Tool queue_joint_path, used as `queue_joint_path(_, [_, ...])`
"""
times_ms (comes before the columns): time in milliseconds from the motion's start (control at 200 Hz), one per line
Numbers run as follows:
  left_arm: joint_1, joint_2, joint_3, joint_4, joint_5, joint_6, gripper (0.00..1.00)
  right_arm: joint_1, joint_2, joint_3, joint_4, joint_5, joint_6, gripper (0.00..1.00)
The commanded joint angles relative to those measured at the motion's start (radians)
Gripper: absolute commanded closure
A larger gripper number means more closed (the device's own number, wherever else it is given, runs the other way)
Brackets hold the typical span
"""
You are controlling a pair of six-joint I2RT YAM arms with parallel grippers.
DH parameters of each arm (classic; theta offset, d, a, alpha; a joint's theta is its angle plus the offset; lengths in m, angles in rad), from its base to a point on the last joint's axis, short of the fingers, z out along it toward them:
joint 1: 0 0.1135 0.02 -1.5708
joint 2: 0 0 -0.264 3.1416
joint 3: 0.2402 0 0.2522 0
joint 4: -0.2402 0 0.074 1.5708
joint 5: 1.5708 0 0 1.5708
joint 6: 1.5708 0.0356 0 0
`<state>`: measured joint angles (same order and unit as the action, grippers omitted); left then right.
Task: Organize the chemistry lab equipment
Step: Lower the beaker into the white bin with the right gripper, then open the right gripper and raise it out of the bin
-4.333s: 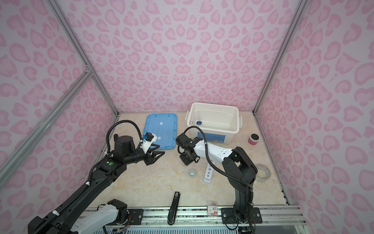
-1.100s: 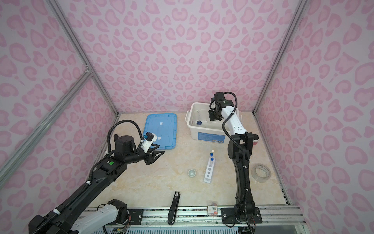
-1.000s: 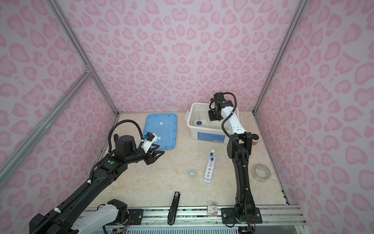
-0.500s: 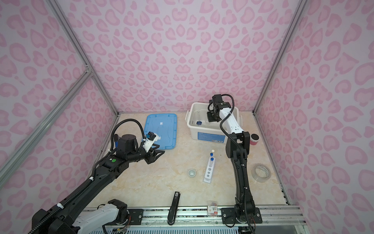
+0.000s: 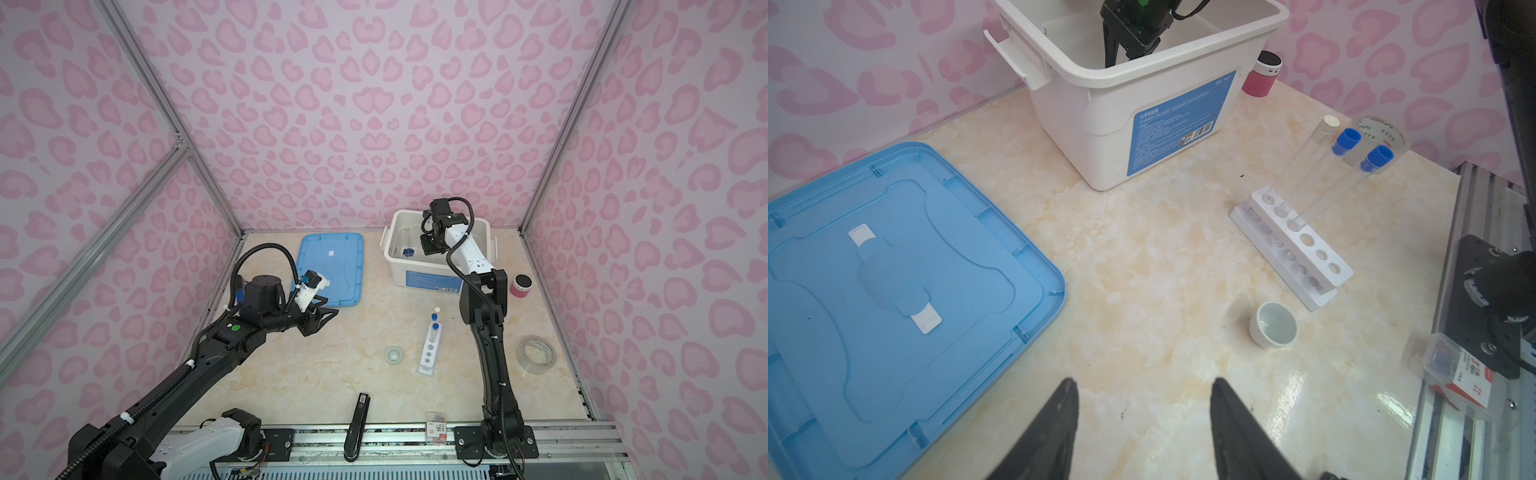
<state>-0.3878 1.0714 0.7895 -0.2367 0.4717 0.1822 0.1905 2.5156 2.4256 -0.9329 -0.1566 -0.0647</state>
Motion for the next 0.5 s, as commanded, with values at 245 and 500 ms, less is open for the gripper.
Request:
queue_joint_path(245, [0.001,0.01,0.007,0.01,0.006,0.005,0.46,0.004,0.037,0.005,-0.005,0.017,-0.015,0.92])
queue_joint_path(500, [0.001,0.015,0.007,0.01,0.009,0.003,0.46,0.004,0.05,0.006,-0.004,0.017,-0.014,0.91])
